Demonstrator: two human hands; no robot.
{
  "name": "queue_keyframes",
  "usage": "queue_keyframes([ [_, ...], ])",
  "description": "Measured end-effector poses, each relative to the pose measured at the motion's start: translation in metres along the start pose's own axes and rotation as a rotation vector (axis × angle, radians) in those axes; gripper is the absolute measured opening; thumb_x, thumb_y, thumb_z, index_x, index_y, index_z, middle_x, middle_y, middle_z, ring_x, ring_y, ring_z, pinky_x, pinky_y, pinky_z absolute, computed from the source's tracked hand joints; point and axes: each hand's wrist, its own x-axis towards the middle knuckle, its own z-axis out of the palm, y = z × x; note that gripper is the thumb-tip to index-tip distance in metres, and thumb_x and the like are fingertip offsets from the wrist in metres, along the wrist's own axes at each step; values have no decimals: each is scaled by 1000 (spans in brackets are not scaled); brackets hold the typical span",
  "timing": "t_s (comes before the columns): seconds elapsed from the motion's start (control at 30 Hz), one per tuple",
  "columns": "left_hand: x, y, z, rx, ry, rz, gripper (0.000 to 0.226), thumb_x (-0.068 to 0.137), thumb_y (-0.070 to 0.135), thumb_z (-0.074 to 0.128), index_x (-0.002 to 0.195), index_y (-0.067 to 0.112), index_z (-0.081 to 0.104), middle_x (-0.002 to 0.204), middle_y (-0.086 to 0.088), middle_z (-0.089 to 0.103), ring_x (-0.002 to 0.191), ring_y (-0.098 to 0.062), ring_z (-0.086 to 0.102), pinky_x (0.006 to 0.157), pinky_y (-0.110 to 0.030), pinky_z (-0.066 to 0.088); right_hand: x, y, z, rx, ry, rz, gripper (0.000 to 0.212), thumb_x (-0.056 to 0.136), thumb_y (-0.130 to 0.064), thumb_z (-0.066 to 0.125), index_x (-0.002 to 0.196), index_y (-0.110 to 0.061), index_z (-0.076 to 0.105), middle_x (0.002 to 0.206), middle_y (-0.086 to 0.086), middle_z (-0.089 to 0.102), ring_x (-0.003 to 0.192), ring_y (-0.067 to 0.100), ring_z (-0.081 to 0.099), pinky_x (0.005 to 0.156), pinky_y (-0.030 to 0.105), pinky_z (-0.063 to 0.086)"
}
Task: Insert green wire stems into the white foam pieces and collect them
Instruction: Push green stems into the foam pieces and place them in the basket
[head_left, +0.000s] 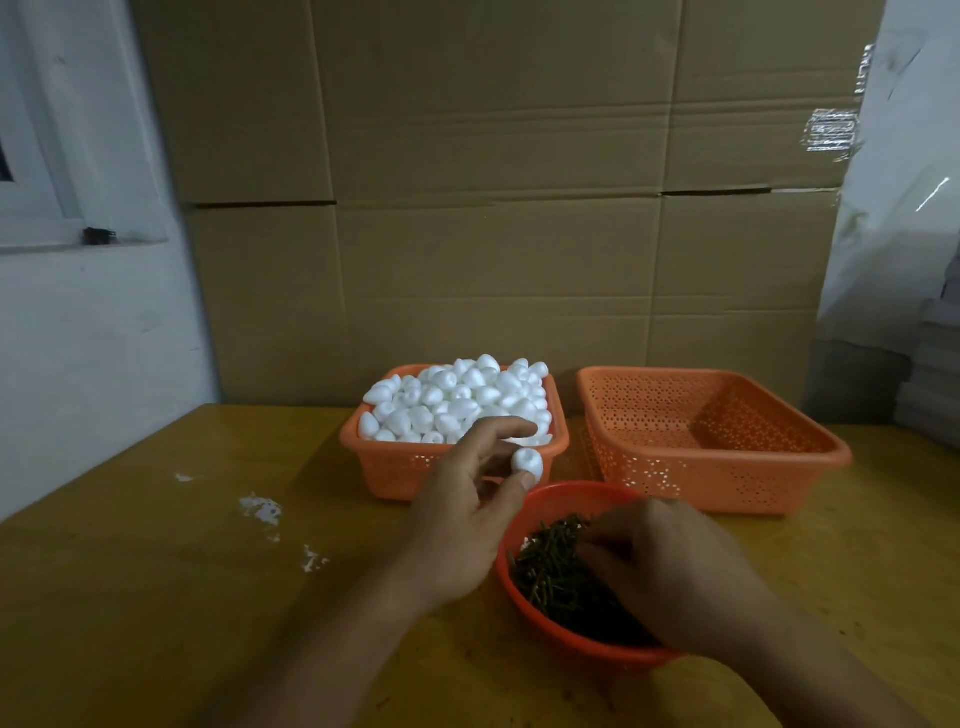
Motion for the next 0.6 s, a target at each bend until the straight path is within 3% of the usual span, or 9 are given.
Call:
queue_keyframes([
  [0.1,-6,-1,2,57,-31,41,28,104,17,53,119,41,54,94,2,69,84,-14,66,78,-40,56,0,-3,1,-94,-92,-8,29,93,-56,53,101,-32,68,89,-10,69,82,10,65,74,35,57],
  [0.2,-8,1,2,52,-58,49,23,105,20,48,113,38,61,92,4,66,86,-14,65,79,-35,58,0,-4,1,-155,-135,9,35,89,-60,56,97,-27,66,87,-8,67,82,11,64,71,33,56],
  [0.3,-9,3,4,-58,-104,12,19,99,24,59,113,35,64,94,1,67,89,-18,66,79,-33,59,0,-6,1,-194,-178,34,28,91,-52,57,94,-26,65,85,-9,63,81,11,62,66,29,50],
  [0.4,-12,1,5,-130,-147,-16,36,88,15,73,116,35,63,97,2,67,95,-16,66,87,-31,57,1,-8,2,-213,-192,67,23,90,-45,56,96,-24,66,88,-8,65,83,14,64,67,29,52],
  [0.5,-14,0,7,-137,-148,-24,35,88,14,72,116,34,62,97,3,69,95,-12,66,87,-32,56,2,-10,3,-185,-194,101,19,91,-33,56,101,-25,70,91,-8,68,84,13,66,71,31,57],
  [0.6,-15,2,9,-149,-147,-51,24,93,26,67,115,33,62,93,-3,72,85,-13,67,78,-31,56,2,-10,3,-182,-175,112,19,90,-28,55,101,-26,71,92,-7,69,84,13,66,70,31,56],
])
